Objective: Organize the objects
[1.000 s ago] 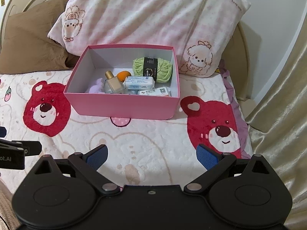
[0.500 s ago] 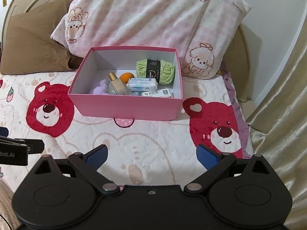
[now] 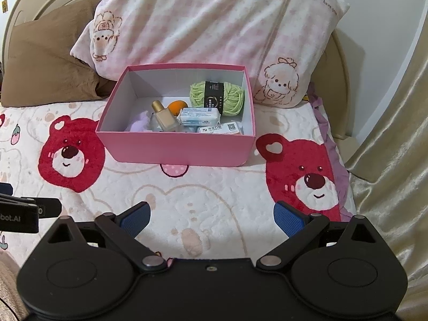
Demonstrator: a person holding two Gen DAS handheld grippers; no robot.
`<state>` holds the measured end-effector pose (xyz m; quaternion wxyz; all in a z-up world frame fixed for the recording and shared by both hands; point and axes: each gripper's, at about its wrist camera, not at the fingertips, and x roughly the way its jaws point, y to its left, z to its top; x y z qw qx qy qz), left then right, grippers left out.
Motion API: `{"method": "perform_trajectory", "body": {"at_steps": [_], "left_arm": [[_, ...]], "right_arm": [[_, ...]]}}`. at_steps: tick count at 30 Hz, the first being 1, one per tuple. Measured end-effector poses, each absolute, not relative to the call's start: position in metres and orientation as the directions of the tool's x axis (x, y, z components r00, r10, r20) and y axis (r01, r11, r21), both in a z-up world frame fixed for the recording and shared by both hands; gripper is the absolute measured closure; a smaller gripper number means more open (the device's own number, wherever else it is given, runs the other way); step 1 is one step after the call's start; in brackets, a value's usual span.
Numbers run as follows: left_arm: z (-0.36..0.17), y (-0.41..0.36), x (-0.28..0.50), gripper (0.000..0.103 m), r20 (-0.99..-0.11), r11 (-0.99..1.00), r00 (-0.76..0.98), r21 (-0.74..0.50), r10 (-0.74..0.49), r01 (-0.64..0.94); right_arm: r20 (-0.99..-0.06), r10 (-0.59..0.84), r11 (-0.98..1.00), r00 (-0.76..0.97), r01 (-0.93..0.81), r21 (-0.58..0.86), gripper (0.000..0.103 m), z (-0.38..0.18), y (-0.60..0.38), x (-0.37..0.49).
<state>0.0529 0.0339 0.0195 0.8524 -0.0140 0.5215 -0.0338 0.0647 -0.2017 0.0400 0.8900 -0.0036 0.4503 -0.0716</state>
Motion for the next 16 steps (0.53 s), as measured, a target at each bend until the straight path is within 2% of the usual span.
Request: {"method": "perform_trajectory", "body": {"at_steps": [5, 16], "left_arm": [[0.0174, 0.0279, 0.0524, 0.002, -0.887, 0.998, 0.459, -0.023, -0.045, 0.053], [0.0216, 0.0372, 0.0523, 0.001, -0.880, 0.999, 0.473, -0.029, -0.044, 0.039]], "right_arm": [[-0.802, -0.127, 0.990, 0.583, 0.123, -0.068, 0.003, 0.0398, -0.1994, 0.0643], [-0.799, -0.130, 0.990, 0.587, 0.122, -0.072, 0.003, 0.0414, -0.1974, 0.0637]]}}
